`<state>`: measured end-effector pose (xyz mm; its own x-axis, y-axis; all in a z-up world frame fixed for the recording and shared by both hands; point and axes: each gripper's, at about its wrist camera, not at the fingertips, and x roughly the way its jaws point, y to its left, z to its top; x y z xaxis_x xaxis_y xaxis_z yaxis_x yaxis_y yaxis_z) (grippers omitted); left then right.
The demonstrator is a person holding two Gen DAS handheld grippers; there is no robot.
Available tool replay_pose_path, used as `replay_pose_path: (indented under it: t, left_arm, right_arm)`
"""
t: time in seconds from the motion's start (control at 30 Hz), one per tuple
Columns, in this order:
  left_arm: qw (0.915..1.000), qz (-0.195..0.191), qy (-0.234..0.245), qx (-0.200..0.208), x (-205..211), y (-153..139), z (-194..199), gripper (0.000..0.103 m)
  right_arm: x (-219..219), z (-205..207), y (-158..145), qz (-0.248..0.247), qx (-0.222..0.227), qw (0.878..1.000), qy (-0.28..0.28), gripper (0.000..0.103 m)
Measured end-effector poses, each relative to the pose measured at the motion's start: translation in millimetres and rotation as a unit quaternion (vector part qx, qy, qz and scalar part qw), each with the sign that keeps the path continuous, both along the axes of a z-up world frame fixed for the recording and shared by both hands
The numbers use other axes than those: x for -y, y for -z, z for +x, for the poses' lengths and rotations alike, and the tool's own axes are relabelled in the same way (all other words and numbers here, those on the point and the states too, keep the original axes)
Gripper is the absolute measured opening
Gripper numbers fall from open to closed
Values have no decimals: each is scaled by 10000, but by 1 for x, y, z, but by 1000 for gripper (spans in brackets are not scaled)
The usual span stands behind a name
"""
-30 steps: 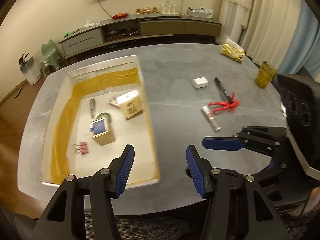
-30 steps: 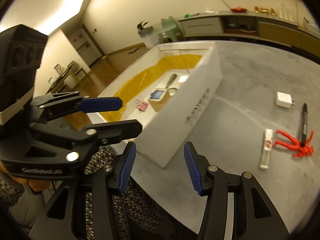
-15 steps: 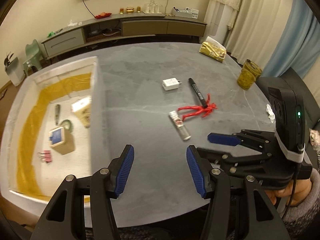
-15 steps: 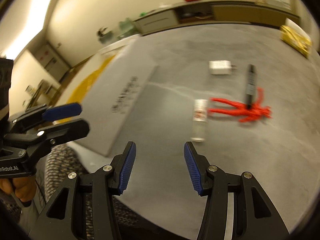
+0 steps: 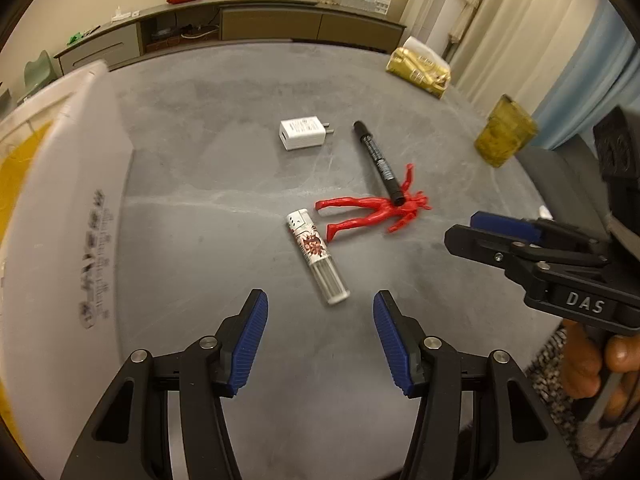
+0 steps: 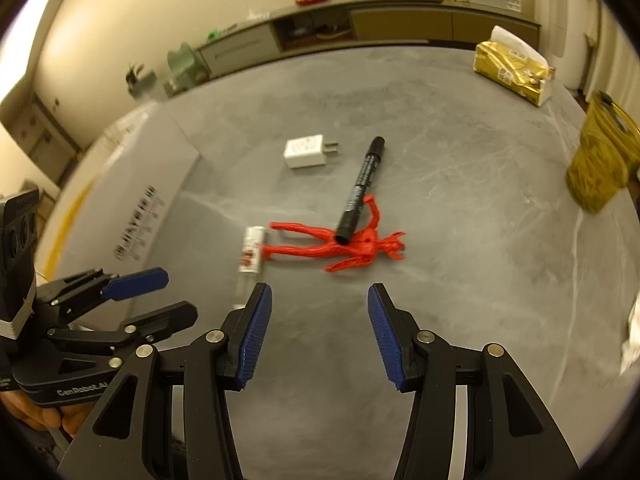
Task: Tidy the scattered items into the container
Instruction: 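Grasp the glass vial with the left tool while the right tool grasps the red figure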
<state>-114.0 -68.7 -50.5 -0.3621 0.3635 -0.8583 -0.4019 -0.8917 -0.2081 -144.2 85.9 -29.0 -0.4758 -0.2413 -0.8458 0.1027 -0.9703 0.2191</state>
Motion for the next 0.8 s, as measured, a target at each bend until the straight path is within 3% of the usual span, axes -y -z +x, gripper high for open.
replay_pose_path:
  t: [0.3, 0.37, 0.43, 0.47, 0.5, 0.63, 0.8]
  left_arm:
    - [9999, -25, -78, -76, -27, 36, -28, 57]
    - [9994, -207, -111, -271, -28, 42, -30, 57]
    - [9965, -587, -261, -529, -24, 44, -33, 57]
    - [9957, -643, -363, -553, -18, 46, -36, 57]
    - [9955, -584, -463, -577, -10, 46, -37, 57]
    - [9966, -293, -591, -496, 16, 45, -37, 57]
    - [9971, -160, -459, -593, 19, 48, -32, 64]
  right_arm:
    - [-1, -58, 41, 720, 58, 9966, -404, 53]
    - [-5, -62, 43, 377, 195, 9985, -348, 52]
    - [-10, -61, 46, -483, 554, 9965, -387, 50]
    - [-12, -59, 48, -999, 735, 9913, -435, 50]
    - [-13, -57, 47, -1164, 772, 9891, -467, 50]
    - [-2, -47, 29, -303, 287, 9964, -737, 51]
    - [34, -36, 29, 476, -48, 9890, -1397, 51]
